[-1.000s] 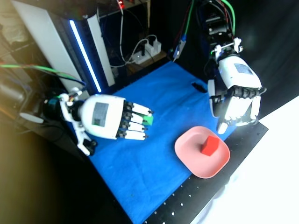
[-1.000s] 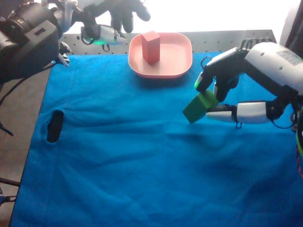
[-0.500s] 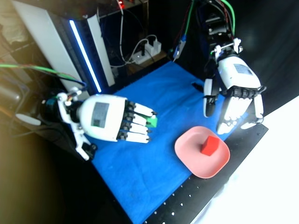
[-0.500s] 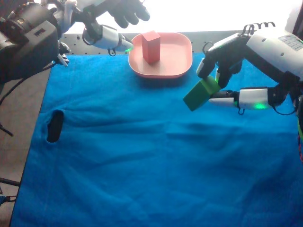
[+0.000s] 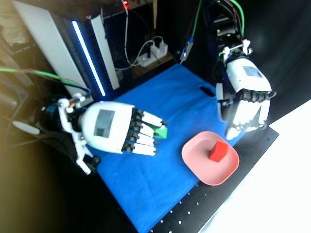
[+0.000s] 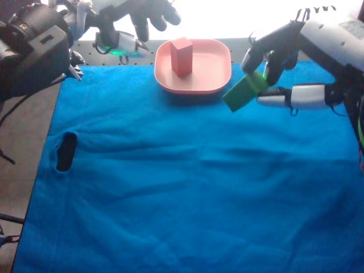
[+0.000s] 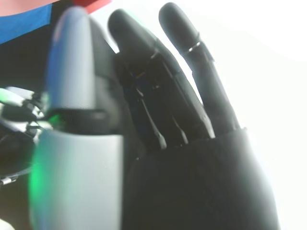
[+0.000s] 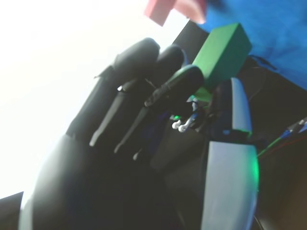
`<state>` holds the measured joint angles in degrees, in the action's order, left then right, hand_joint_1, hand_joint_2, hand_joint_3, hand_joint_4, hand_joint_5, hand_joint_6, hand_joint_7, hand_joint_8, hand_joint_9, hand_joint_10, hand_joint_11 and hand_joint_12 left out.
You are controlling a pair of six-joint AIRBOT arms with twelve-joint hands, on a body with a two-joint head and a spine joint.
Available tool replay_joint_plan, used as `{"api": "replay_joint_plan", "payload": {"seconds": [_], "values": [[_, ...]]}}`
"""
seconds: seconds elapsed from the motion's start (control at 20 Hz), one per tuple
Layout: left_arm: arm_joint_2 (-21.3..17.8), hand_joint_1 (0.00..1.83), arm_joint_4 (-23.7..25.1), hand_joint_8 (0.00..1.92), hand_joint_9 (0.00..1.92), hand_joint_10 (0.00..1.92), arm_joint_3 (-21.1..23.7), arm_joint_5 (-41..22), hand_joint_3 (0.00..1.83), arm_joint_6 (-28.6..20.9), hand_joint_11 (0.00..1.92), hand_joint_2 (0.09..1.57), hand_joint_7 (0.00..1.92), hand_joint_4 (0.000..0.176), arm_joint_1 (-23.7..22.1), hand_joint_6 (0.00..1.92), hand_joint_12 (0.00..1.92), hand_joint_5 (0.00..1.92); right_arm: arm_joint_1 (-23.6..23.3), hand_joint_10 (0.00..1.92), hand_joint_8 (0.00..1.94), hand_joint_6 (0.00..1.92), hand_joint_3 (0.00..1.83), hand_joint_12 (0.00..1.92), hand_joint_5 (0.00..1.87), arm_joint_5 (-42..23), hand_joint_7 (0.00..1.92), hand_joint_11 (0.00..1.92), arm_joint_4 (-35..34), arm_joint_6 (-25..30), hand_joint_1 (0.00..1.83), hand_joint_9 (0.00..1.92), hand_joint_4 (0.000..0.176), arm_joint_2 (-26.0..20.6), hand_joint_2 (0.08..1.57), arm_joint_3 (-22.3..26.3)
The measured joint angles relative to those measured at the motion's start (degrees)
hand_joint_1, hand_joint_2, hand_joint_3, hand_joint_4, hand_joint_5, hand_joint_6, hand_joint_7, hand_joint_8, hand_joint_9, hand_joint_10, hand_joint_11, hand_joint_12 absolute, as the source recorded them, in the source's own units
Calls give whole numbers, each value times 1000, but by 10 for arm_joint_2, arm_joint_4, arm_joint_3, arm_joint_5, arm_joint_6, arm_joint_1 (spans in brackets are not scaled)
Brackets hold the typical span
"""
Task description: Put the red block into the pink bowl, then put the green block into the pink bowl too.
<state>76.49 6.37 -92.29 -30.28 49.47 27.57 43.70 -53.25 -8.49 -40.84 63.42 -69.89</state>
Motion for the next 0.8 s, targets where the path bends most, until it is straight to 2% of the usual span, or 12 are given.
{"api": "replay_joint_plan", "payload": {"seconds": [0.15,0.2,0.3,0.35,0.4,0.45,0.5,0.55,0.65,0.7,0.75,0.8], "values": [[0,1496,1,780,1132,918,7,-6,1,0,699,1024,1025,0,5,0,1008,910,-7,664,506,792,0,1322,1072,3,1302,873,-5,-2,1280,1101,0,4,1023,-15],[0,1338,4,315,1036,457,7,-5,0,0,679,977,973,0,5,16,983,880,-11,669,523,719,0,1299,1099,5,1311,897,-8,-3,1289,1132,0,4,1015,-19],[-1,1292,1,28,1130,141,8,-9,0,0,663,968,1038,0,6,5,1049,896,-17,661,532,660,0,1301,1111,4,1324,885,-12,-4,1299,1137,0,7,1011,-29],[-2,1539,2,5,1135,633,9,-8,0,0,680,969,1036,0,7,1,1050,903,-21,654,488,636,0,1297,1123,4,1350,900,-14,-5,1302,1154,0,9,1005,-34],[-2,1539,2,5,1135,633,9,-8,0,0,680,969,1036,0,7,1,1050,903,-21,654,488,636,0,1297,1123,2,1350,900,-15,-5,1302,1154,0,10,1005,-37],[-2,1297,2,4,1092,215,9,-8,0,0,768,981,1002,0,8,1,1009,895,-25,604,416,631,0,1344,1149,3,1364,817,-20,-6,1289,1115,0,12,1000,-40],[-2,1540,2,0,1125,652,9,-8,2,1,795,969,1009,0,8,0,1013,901,-29,603,456,590,0,1375,1157,5,1356,795,-19,-6,1293,1111,0,14,999,-44],[-2,1348,3,0,1063,398,9,-9,0,1,781,973,1011,0,8,0,1043,902,-32,588,468,591,0,1355,1163,5,1342,783,-18,-7,1288,1094,0,17,1001,-49],[-2,1301,5,0,1136,138,13,-9,1,2,798,969,1018,0,8,1,1043,907,-42,478,468,595,1,1252,1159,3,1337,814,-22,-9,1284,1135,0,31,1003,-65],[-2,1542,10,3,1166,583,16,-10,0,0,815,956,1035,0,8,2,1032,919,-46,481,489,577,0,1269,1159,4,1340,849,-22,-9,1293,1178,0,38,1002,-74],[-1,1590,11,2,1122,764,16,-11,5,0,809,967,1039,0,8,10,1043,910,-46,470,488,589,0,1237,1145,4,1343,859,-22,-9,1293,1187,0,44,1005,-81],[-1,1360,10,3,1038,433,17,-14,0,0,774,970,1027,0,8,4,1049,900,-50,474,511,581,0,1257,1139,7,1339,835,-19,-9,1297,1171,0,53,1006,-92]]}}
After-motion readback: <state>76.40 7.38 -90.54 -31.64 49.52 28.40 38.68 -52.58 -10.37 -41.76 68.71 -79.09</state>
